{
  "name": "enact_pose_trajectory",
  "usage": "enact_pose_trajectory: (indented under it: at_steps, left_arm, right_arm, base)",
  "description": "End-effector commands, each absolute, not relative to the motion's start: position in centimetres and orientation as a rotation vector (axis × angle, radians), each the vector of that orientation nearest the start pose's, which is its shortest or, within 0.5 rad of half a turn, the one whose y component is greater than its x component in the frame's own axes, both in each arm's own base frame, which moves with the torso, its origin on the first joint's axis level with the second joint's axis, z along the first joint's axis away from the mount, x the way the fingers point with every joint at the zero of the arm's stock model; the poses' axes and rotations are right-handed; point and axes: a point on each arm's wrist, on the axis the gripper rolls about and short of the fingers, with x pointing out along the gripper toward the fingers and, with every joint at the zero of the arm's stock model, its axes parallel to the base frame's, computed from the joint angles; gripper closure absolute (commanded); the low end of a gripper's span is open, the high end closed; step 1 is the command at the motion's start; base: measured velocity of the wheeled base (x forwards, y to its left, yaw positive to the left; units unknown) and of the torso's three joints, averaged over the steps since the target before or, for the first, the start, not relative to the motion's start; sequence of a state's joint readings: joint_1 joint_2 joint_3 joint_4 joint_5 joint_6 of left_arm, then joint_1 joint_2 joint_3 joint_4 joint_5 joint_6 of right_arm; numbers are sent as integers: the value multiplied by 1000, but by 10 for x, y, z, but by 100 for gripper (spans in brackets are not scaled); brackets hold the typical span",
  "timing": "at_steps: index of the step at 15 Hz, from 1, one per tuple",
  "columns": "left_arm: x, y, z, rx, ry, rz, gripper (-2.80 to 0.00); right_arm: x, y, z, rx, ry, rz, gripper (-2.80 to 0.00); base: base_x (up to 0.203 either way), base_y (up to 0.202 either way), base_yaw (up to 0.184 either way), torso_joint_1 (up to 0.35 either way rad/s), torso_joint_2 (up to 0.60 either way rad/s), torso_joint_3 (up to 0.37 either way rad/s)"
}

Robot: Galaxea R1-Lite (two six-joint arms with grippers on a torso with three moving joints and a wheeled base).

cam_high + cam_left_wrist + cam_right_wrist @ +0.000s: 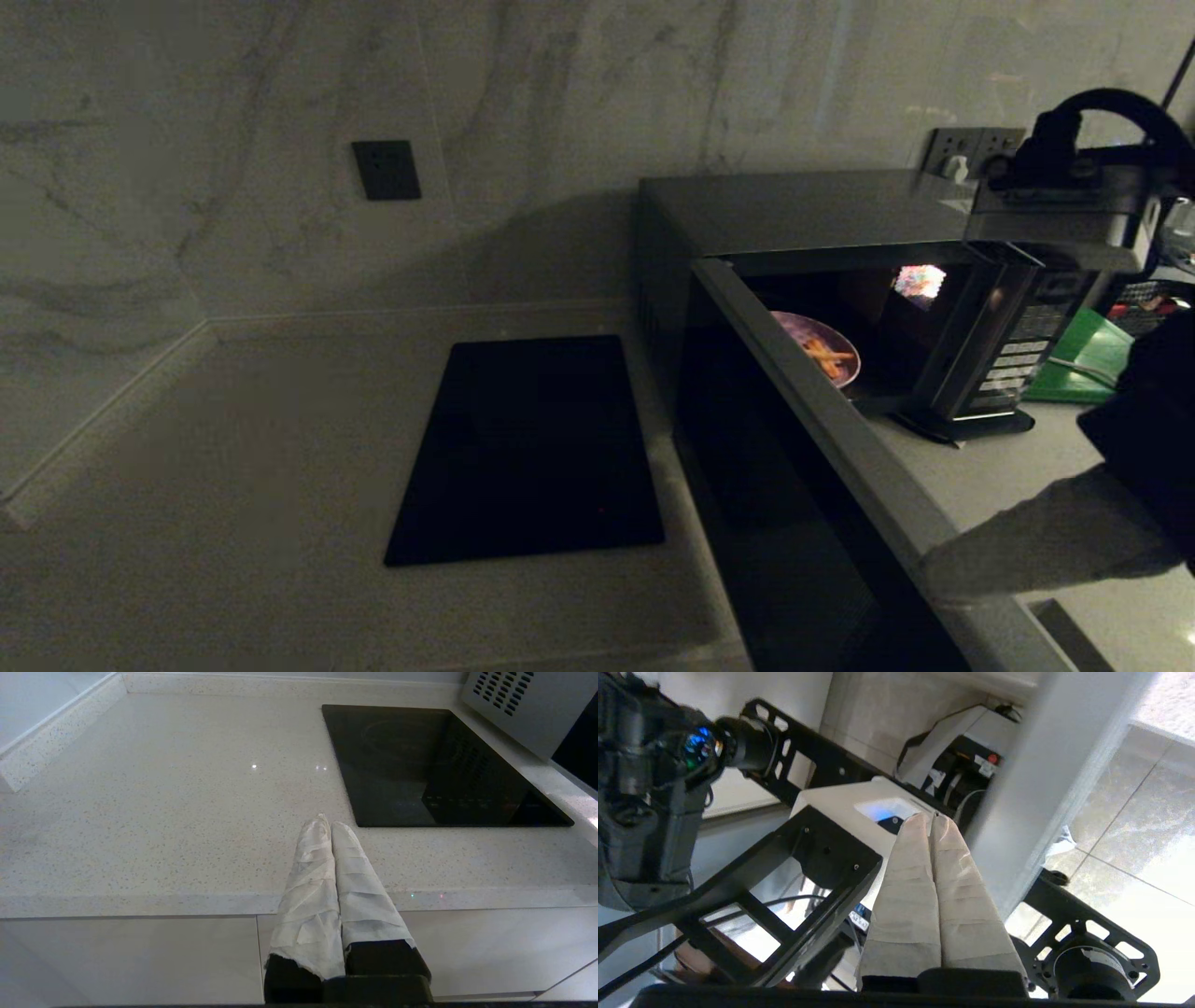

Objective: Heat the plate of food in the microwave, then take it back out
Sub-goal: Close the microwave oven

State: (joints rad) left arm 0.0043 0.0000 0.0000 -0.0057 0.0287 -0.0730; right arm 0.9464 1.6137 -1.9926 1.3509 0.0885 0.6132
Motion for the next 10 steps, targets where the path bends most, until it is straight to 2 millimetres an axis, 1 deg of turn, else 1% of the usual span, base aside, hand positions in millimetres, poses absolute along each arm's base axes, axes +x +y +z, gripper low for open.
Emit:
enact_pose_trajectory:
  at_steps: [1,4,7,10]
  left_arm:
    - [-23,1,76,-74,-6,34,0]
    - [-23,1,76,-74,-6,34,0]
    - [-23,1,76,-74,-6,34,0]
    - [-23,1,76,-74,-6,34,0]
  right_arm:
    - [119,174,345,79,1183,620,0]
    - [120,176,343,70,1197,610,0]
    - [122,177,337,29,1218,549,0]
    - [122,176,336,26,1222,529,0]
  base:
    - [0,0,0,0,0,0]
    - [0,0,0,0,0,0]
    - [0,0,0,0,0,0]
    - [0,0,0,0,0,0]
